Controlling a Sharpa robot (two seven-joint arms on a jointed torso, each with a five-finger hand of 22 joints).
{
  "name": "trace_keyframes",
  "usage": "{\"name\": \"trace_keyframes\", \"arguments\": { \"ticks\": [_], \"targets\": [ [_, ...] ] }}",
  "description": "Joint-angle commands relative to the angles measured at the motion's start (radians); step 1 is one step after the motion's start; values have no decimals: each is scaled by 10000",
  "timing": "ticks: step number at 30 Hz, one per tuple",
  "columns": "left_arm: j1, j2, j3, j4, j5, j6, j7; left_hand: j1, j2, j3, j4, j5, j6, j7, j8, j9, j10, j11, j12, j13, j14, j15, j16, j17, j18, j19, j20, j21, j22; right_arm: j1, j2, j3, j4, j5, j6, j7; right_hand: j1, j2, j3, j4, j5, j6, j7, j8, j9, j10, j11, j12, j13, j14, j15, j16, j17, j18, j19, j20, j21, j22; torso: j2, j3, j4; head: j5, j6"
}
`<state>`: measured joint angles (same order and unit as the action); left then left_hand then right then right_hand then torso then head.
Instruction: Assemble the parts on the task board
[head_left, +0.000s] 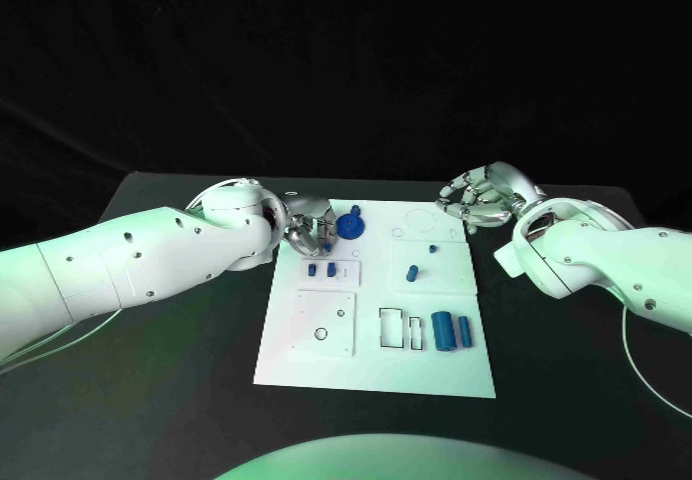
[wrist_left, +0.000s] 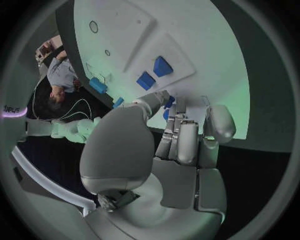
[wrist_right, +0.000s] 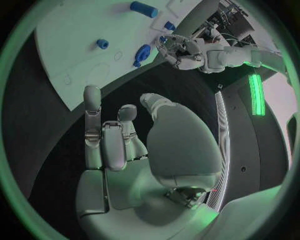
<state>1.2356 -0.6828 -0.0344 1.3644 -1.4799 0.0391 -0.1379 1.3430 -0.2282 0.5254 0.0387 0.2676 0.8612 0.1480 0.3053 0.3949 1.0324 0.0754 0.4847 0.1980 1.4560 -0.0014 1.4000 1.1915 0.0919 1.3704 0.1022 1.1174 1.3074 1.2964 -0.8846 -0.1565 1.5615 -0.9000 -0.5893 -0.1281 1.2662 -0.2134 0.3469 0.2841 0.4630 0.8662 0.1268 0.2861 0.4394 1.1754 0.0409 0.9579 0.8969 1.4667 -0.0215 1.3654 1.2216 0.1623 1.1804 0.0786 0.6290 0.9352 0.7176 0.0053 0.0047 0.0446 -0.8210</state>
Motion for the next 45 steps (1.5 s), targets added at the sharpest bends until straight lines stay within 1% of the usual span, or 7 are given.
{"name": "trace_keyframes", "arguments": {
  "ticks": [1,17,24,35,42,44,45],
  "targets": [
    [1,13,3,7,-18,-94,-58,-104,-1,-80,-1,48,-82,6,-41,-17,-70,-9,-70,-9,-51,40,-57,-21,-3,-45,44,-42,1320,-6,6,1,6,-104,37,-6,8,-121,82,0,56,-16,-21,68,15,72,-4,-24,-16,40,-74,-46,-21,171,71,8,-64,-26,2,7,-5,6,-1],
    [0,-8,4,-18,6,-33,-257,-268,-116,-240,98,140,-178,12,-122,-48,-262,50,-145,11,-143,93,-114,-174,22,-111,91,-209,1287,-6,-16,1,4,-104,72,-13,5,-133,106,-3,90,-22,-20,67,16,69,-3,-23,-19,43,-74,-42,-7,166,82,8,-50,-15,3,5,-5,50,13],
    [-10,-62,5,8,6,88,-311,-535,-360,-837,348,571,-681,-54,-297,-144,-856,189,-123,136,-474,229,-247,-614,73,-285,219,-559,1237,-6,-32,1,-17,-104,115,6,8,-170,134,-15,112,-34,-17,64,16,-37,-1,-170,-180,-15,-72,-164,-195,187,32,8,-184,-102,5,0,-1,21,8],
    [-22,-319,11,47,86,-514,-181,-286,-239,-936,323,626,-703,64,-183,-137,-1088,234,-44,207,-623,264,-316,-865,109,-368,259,-762,1202,-7,-36,1,-56,-106,276,39,46,-216,270,-51,110,-16,-19,91,35,-324,-4,-586,-617,34,-75,-98,-57,149,142,5,3,33,-5,6,0,49,27],
    [-24,-728,78,135,1517,-1233,651,-5,-157,-887,252,573,-495,148,59,-111,-1229,293,71,271,-1183,318,-796,-1862,247,-747,311,-1561,1006,-7,-47,1,-188,-431,1087,233,532,-503,1112,-489,-999,-36,64,168,98,-1285,94,-2882,-2552,29,-12,-224,-181,96,304,39,233,287,-22,1,10,45,45],
    [-21,-928,118,183,2693,-1302,1053,-169,-219,-1012,370,561,-552,181,88,-137,-1443,351,45,256,-1645,381,-1164,-2557,409,-1269,359,-2567,739,-8,-50,1,-243,-882,1601,266,593,-581,1332,-648,-1509,-80,144,122,55,-1493,200,-3761,-3210,65,62,-195,-132,64,372,88,390,431,-26,10,2,16,59],
    [-20,-1009,131,202,3216,-1327,1229,-233,-253,-1151,441,557,-600,195,126,-154,-1679,424,40,235,-2453,427,-1826,-3679,585,-1934,422,-3774,395,-8,-52,1,-262,-1151,1828,262,600,-591,1380,-692,-1573,-87,176,104,38,-1482,210,-3957,-3370,113,86,-123,-30,40,451,101,548,542,-28,12,-1,3,68]
  ]
}}
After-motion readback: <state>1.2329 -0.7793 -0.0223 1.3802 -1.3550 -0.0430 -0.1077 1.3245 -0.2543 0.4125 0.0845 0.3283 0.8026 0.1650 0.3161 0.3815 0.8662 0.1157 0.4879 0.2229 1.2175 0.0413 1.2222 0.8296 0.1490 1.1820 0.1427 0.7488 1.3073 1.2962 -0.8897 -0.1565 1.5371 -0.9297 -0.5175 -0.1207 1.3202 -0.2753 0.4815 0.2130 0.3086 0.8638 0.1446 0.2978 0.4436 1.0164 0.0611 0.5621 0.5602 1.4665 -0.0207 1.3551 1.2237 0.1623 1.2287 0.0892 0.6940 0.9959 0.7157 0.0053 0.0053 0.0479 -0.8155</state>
